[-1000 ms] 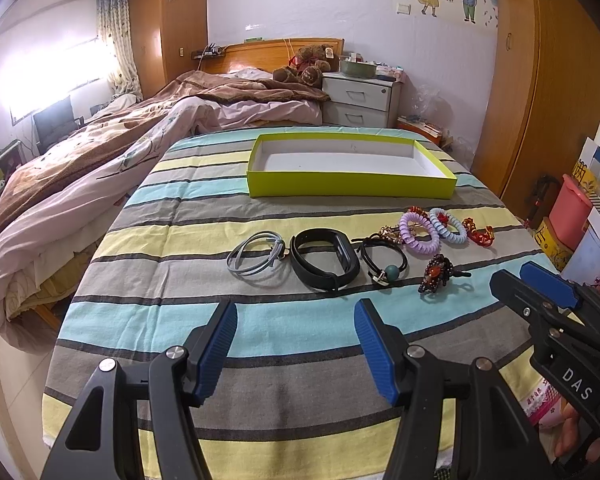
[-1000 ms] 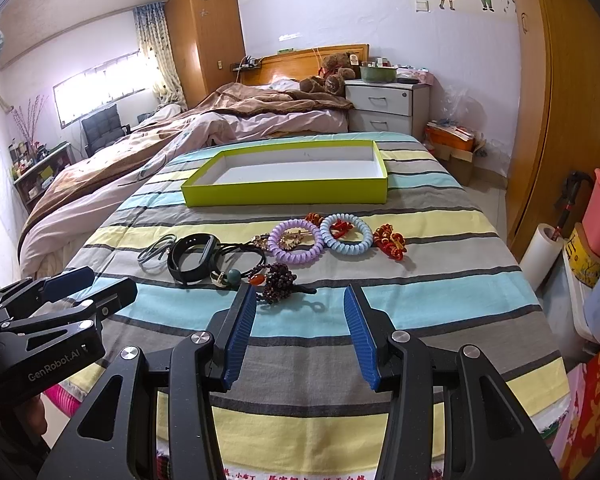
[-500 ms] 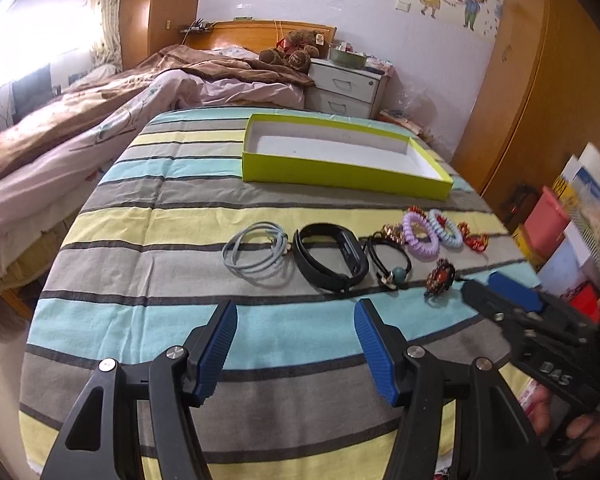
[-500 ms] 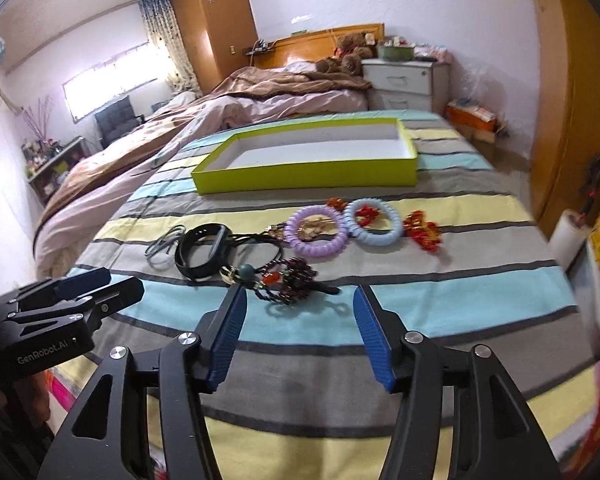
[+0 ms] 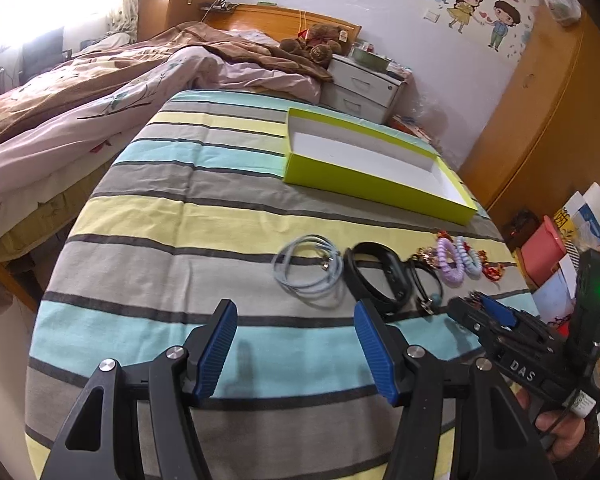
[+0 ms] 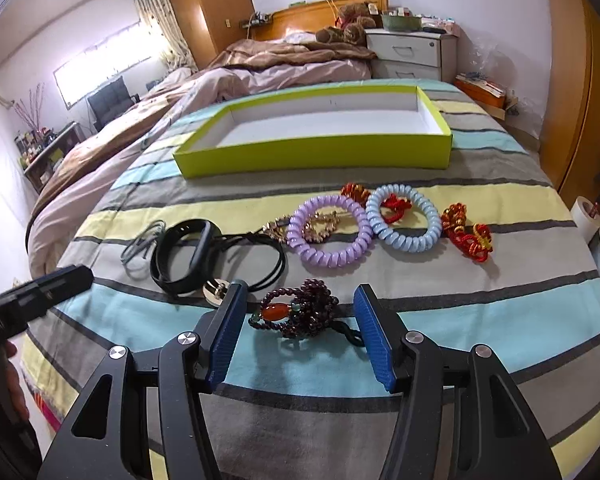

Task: Organize jewelry
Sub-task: 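Grasp the grey cable coil with the left tool while the right tool grasps the dark bead bracelet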

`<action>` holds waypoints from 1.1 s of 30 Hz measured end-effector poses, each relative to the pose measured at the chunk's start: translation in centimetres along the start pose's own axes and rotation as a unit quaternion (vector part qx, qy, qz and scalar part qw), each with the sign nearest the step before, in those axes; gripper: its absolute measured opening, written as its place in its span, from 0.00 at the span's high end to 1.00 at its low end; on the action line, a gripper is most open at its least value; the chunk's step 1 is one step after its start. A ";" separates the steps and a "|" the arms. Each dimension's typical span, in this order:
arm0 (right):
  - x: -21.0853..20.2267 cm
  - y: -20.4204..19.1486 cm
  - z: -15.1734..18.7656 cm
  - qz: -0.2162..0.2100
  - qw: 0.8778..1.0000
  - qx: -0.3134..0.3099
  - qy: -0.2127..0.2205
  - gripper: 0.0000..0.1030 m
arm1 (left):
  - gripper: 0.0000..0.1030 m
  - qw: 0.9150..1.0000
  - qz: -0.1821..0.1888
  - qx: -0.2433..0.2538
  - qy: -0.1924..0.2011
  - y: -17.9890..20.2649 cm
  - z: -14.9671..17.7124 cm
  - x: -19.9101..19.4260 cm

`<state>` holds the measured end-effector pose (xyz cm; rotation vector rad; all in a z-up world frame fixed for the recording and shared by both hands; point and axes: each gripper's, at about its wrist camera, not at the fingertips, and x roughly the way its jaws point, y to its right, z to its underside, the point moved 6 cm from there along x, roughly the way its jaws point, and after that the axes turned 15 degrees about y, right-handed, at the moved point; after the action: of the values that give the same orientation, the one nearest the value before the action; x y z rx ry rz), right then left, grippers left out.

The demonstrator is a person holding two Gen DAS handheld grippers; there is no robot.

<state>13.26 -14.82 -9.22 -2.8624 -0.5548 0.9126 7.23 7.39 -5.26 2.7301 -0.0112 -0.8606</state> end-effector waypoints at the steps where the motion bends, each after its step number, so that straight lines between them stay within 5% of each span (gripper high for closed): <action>1: 0.0 -0.1 0.0 0.002 1.000 -0.005 0.002 0.50 | 0.41 1.000 0.002 0.001 -0.002 0.0 -0.1 0.2; 2: 0.0 0.0 0.0 0.003 1.000 -0.007 0.001 0.62 | 0.41 1.000 0.001 0.001 -0.005 -0.1 -0.2 0.5; 9: -0.2 0.7 0.0 0.005 1.000 -0.003 -0.003 0.74 | 0.41 1.000 0.004 0.026 -0.010 0.7 -0.7 1.8; 13: -0.6 1.4 -0.4 0.010 1.000 0.009 0.007 0.75 | 0.43 0.998 0.023 0.057 -0.013 2.4 -0.8 2.6; 17: -1.2 1.9 -1.3 0.014 1.000 0.013 0.019 0.75 | 0.51 0.994 -0.006 0.112 -0.017 3.5 -0.7 3.8; 24: -1.5 2.2 -2.1 0.010 0.999 0.015 0.028 0.75 | 0.56 0.992 -0.013 0.122 -0.029 3.5 -0.8 5.5; 33: -1.4 2.3 -2.8 0.005 0.999 0.018 0.034 0.74 | 0.78 0.993 0.007 0.114 -0.038 3.9 -1.2 6.1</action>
<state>14.51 -17.41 -6.59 -2.8541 -0.5118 0.8148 13.21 3.36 -6.74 2.9012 -0.1538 -1.0151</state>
